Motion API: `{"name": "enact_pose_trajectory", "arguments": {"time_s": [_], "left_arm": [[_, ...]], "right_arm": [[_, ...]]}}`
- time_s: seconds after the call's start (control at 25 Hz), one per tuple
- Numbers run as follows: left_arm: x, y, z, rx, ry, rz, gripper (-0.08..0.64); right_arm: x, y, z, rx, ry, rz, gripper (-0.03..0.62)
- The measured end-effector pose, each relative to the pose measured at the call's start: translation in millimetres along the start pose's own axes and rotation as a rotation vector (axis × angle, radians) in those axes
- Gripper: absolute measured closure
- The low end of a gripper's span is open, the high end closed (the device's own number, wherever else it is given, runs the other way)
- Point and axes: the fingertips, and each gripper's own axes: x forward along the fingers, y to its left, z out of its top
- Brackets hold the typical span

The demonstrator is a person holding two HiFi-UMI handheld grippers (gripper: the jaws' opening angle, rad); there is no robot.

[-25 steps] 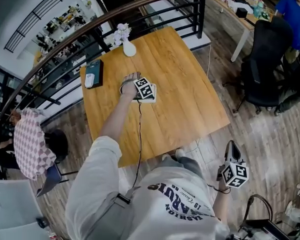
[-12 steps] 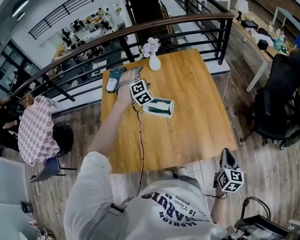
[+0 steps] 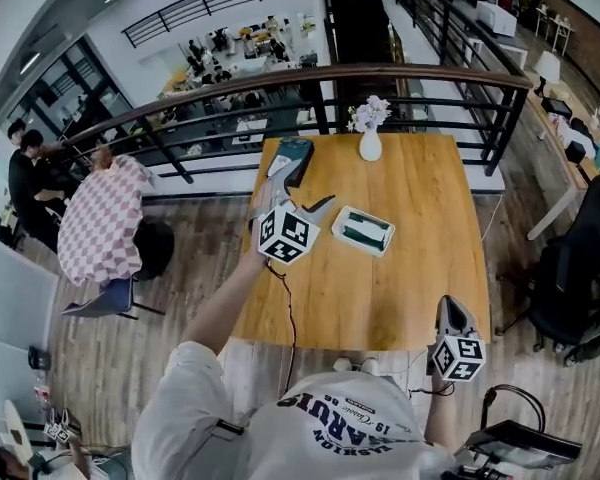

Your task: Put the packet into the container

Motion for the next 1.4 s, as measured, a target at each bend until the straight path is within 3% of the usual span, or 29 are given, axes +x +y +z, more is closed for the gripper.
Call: {"name": "enact_pose_trajectory", "arguments": {"time_s": [0.28,0.44,0.72,1.0,1.32,1.4], "left_arm": [[-94.1,0.9,7.5,-0.221,-0.174,0.136,0.141],[-132.4,-11.2,7.0,-0.309,-0.222,0.210,0.158],[-173.5,-41.1,2.8,-0.477,-0.302,0.254,0.181],[-187.0,-62.6,7.8,-0.578,-0.325,0.286,0.248],[-187.1,-75.8,12.0,-0.603,-0.325,0.251,0.346],[-188.2,-79.9,15.6,-0.606,-0.333,0.242,0.415]], "right_arm": [[43.4,52.4,35.8,-0.075,-0.049,0.104,0.581],[62.8,85.8,61.1,-0.124,-0.093,0.176,0.581],[70.2,142.8,87.7,-0.195,-0.153,0.268,0.582],[61.3,164.4,93.7,-0.204,-0.172,0.307,0.581],[54.8,159.9,93.6,-0.204,-0.165,0.306,0.581],[53.2,157.5,90.2,-0.203,-0.157,0.305,0.581]]}}
